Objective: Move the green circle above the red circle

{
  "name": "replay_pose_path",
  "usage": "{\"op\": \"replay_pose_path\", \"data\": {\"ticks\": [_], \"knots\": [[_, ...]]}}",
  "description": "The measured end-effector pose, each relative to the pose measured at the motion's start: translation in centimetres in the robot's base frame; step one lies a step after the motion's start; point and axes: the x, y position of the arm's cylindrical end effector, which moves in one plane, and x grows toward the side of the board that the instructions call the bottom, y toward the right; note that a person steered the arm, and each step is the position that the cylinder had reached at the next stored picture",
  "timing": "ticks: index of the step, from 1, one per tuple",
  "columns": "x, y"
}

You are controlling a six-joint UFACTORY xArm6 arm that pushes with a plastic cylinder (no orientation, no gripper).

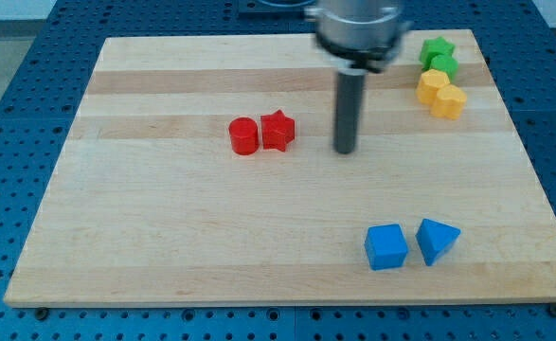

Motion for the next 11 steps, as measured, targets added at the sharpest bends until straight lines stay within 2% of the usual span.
{"op": "replay_pose_path", "data": {"ticks": [2, 3, 4, 5, 6, 11], "knots": [[-0.5, 19.4], [-3.1, 24.4], [-6.9, 24.2], [-11.4, 21.9], [-13.6, 19.0], [-13.2, -8.0]]}}
